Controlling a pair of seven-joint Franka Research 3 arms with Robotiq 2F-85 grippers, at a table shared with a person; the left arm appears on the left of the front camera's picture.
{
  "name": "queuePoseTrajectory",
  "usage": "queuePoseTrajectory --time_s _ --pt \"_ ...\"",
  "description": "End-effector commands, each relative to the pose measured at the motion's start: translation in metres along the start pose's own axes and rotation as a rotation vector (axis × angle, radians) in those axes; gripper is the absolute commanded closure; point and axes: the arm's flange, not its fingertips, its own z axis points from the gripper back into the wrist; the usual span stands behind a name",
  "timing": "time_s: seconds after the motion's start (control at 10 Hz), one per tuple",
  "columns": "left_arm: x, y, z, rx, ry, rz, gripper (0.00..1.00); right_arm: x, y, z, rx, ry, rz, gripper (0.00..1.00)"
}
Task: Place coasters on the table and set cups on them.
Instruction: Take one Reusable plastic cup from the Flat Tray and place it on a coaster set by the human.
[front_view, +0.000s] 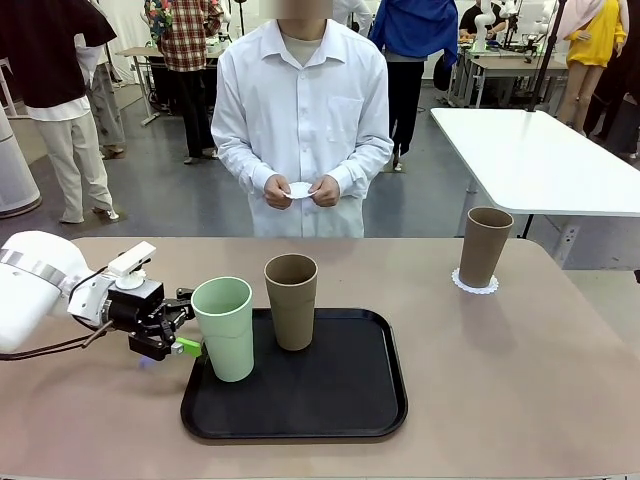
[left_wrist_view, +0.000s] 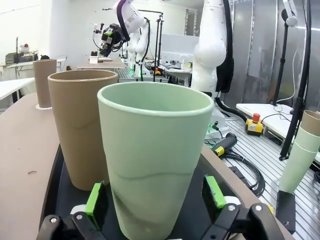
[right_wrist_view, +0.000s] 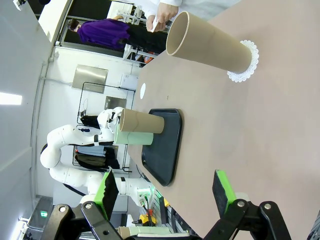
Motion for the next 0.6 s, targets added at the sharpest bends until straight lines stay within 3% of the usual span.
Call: queuePoseTrajectory --time_s 0.0,0.5 --pt "-0.003 0.006 -0.008 -0.007 -0.016 -0.035 0.00 0.001 0.000 -0.001 0.001 -0.013 0.001 0.00" --pt "-0.003 0.012 -0.024 -0.044 -0.025 -0.034 0.00 0.001 0.000 -0.001 0.001 -0.013 0.001 0.00"
